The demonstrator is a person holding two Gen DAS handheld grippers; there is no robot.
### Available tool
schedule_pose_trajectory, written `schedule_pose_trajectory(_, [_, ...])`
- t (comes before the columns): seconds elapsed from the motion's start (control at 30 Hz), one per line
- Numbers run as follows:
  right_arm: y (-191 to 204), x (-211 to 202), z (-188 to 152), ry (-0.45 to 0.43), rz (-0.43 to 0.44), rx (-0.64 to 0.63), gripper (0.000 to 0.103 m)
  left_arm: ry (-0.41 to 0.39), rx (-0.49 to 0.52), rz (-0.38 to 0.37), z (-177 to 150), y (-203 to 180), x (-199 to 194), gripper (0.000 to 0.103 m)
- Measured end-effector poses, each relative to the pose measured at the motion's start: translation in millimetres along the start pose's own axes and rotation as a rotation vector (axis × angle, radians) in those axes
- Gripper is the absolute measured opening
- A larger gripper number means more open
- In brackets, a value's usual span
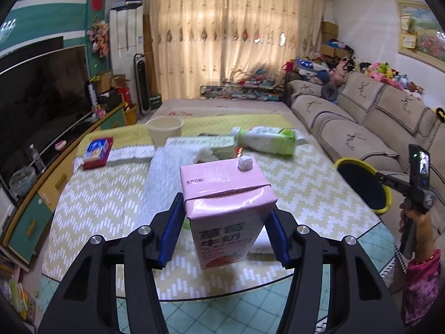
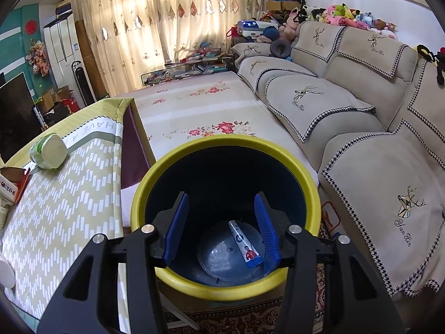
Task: Collect trash
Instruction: 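Grasp the pink milk carton with the left gripper and lift it, then move the carton over the bin and open the left gripper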
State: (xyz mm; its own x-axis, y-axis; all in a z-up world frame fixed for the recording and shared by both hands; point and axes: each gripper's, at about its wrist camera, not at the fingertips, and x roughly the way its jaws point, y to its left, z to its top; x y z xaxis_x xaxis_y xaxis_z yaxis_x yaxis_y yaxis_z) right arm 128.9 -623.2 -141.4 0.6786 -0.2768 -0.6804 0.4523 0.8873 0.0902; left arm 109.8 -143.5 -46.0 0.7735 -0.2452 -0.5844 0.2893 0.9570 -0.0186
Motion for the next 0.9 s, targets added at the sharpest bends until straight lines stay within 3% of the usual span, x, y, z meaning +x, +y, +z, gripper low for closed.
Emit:
schedule_pose_trajectory(0.27, [-23,-16,-3,-0.024,-0.013,0.033,0.047,-0.039,0.085,-0.107,37,-47,5,0.055])
schedule_pose_trajectory(0.53, [-60,-26,-10,-0.03,-0.049,0.08,0.047,-0.061,0.166,-0.303,85,-141,45,0.055])
schedule_pose_trajectory(0.73, [-92,-33,-16,-0.032,-0.078,0.119,0.048,0.002,0.221,-0.444,102,-233,99,0.055])
schedule_pose_trajectory(0.9, [-108,-33,-20,-0.022,-0.087,0.14,0.047,0.091,0.255,-0.489,99,-298,158,0.055])
